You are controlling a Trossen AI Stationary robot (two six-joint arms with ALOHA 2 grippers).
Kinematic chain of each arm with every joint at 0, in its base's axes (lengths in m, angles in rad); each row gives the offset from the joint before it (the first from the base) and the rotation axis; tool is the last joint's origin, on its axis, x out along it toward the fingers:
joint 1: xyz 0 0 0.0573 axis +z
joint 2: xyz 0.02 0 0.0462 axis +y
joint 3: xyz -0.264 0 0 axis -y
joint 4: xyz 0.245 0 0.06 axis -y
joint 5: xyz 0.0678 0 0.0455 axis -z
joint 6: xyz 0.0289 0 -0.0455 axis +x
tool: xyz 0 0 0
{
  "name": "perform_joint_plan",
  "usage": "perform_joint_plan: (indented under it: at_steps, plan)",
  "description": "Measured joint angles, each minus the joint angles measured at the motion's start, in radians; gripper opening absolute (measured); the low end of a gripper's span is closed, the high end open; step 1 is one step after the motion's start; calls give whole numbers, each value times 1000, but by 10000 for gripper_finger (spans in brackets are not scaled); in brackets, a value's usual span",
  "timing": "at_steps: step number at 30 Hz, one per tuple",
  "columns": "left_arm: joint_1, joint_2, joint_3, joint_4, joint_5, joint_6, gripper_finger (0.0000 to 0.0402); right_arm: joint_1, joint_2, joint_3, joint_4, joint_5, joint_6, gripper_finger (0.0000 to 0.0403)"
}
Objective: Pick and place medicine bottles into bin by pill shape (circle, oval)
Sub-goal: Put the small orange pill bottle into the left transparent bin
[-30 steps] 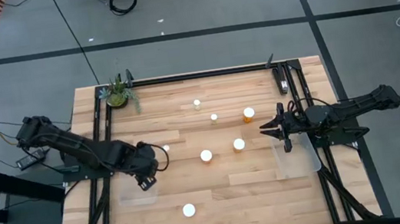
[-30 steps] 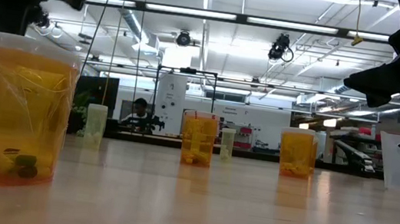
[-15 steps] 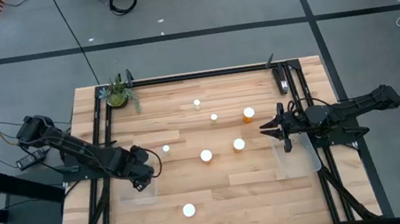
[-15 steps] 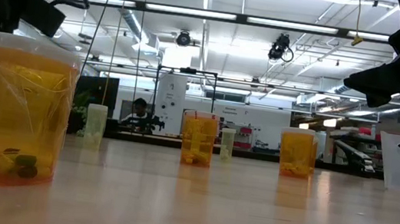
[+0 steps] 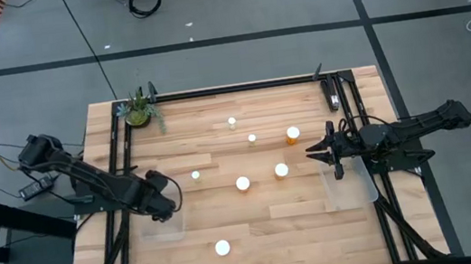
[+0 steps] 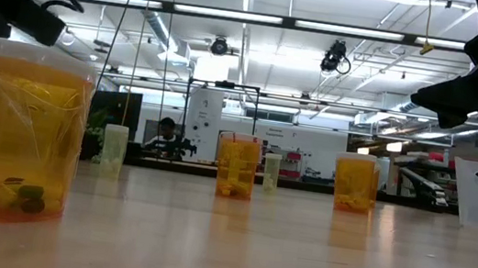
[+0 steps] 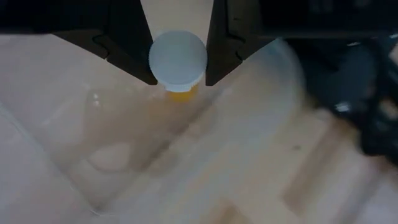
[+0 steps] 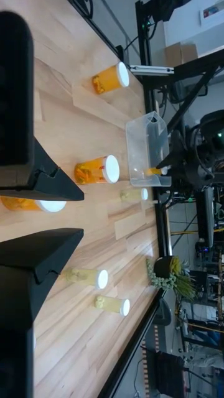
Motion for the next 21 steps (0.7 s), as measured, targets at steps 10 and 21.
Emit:
perform_joint_plan:
  at_steps: [10,21]
  plan:
    - [-46,-139,0,-20,-98,-98,132,0,0,0,0,0,0,88]
    - [-52,-136,0,8,-147,-120,130,0,0,0,0,0,0,88]
